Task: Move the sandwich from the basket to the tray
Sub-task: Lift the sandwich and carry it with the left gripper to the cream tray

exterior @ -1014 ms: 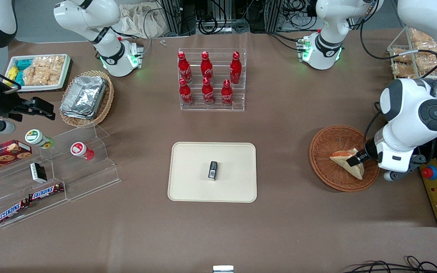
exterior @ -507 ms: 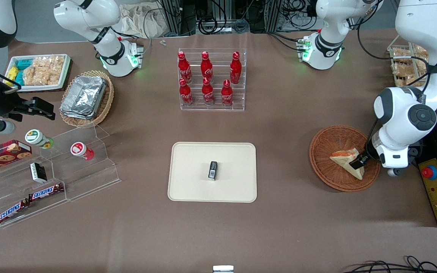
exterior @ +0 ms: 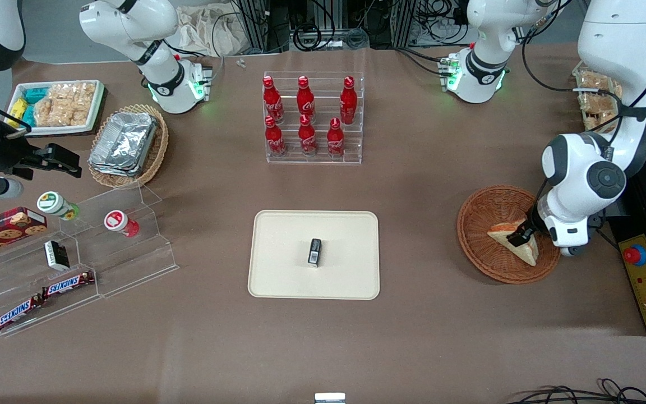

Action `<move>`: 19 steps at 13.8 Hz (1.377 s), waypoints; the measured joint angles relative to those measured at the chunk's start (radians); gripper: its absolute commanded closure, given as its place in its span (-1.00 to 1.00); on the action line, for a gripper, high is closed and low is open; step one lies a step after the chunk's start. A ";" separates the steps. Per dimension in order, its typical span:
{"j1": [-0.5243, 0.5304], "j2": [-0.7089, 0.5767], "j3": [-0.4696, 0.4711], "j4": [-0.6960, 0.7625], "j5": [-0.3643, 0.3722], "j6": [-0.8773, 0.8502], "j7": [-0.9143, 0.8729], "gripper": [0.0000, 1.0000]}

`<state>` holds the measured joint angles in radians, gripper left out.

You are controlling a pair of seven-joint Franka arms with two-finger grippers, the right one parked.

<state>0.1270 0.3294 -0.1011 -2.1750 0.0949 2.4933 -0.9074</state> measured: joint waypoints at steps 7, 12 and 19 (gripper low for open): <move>0.000 0.008 0.000 0.046 0.000 0.009 -0.056 1.00; -0.009 -0.097 -0.034 0.237 0.000 -0.375 -0.059 1.00; -0.101 -0.053 -0.293 0.652 0.000 -0.777 0.076 1.00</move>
<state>0.0258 0.2764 -0.3944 -1.5227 0.0951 1.7160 -0.8314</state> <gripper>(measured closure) 0.793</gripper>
